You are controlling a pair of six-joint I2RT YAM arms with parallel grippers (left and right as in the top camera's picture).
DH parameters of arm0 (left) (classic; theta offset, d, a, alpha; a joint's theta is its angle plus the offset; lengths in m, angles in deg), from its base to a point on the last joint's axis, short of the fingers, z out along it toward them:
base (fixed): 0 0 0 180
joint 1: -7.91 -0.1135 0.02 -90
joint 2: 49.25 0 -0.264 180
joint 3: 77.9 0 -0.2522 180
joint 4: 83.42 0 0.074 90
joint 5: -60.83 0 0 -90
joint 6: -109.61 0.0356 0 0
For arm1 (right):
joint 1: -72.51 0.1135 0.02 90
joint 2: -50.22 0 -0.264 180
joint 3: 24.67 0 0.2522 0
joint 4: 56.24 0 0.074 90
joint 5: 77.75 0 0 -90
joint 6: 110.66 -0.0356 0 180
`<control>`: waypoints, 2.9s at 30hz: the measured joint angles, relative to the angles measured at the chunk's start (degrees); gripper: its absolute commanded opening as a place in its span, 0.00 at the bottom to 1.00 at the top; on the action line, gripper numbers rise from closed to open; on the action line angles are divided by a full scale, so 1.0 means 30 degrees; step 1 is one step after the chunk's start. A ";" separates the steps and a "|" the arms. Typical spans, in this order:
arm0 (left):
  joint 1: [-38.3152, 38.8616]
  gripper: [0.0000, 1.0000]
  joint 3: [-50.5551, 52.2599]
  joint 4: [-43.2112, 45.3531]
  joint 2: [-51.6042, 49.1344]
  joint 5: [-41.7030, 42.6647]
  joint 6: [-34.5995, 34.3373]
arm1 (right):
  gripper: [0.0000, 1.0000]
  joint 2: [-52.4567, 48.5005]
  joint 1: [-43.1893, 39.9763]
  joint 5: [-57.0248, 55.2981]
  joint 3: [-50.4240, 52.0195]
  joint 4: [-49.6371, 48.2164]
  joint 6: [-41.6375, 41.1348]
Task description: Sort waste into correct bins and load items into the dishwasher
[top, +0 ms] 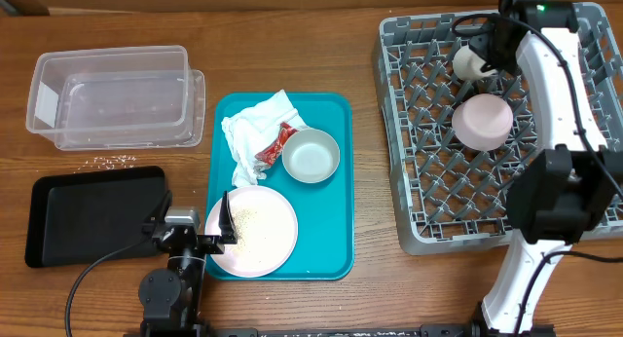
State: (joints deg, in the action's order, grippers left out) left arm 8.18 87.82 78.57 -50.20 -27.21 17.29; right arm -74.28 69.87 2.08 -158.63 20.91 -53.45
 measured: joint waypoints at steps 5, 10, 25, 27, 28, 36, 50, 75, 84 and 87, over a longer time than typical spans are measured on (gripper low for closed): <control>0.0000 1.00 0.0000 0.0000 0.0000 0.0000 0.0000 | 0.04 -0.0838 0.0000 0.1399 0.0000 -0.0539 0.0000; 0.0000 1.00 0.0000 0.0000 0.0000 0.0000 0.0000 | 0.04 -0.1005 0.0000 0.2426 0.0000 -0.1122 0.0124; 0.0000 1.00 0.0000 0.0000 0.0000 0.0000 0.0000 | 0.04 0.1443 0.0007 0.7453 0.0000 -0.0736 0.2805; 0.0000 1.00 0.0000 0.0000 0.0000 0.0000 0.0000 | 0.05 0.2448 0.0058 0.9078 -0.0036 -0.0415 0.3883; 0.0000 1.00 0.0000 0.0000 0.0000 0.0000 0.0000 | 0.06 0.2929 0.0124 0.9959 -0.0087 -0.0117 0.4452; 0.0000 1.00 0.0000 -0.0007 0.0000 0.0000 0.0000 | 0.43 0.4299 0.3519 1.3981 -0.0379 0.3424 0.8444; 0.0000 1.00 0.0000 0.0000 0.0000 0.0000 0.0000 | 1.00 0.4116 1.2189 0.9850 0.1035 0.3745 1.0236; 0.0000 1.00 0.0000 -0.0007 0.0000 0.0000 0.0000 | 0.75 0.1333 1.5001 0.6681 0.4568 0.0743 0.8036; 0.0000 1.00 0.0000 -0.0007 0.0000 0.0000 0.0000 | 0.58 0.1333 1.5038 0.5421 0.7883 -0.1290 0.8655; 0.0000 1.00 0.0000 0.0000 0.0000 0.0000 0.0000 | 0.58 0.1326 1.5132 0.5268 0.8721 -0.1749 0.9049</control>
State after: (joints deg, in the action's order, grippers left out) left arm 8.18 87.82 78.57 -50.20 -27.21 17.29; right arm -70.31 115.27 17.88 -132.47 15.67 -26.31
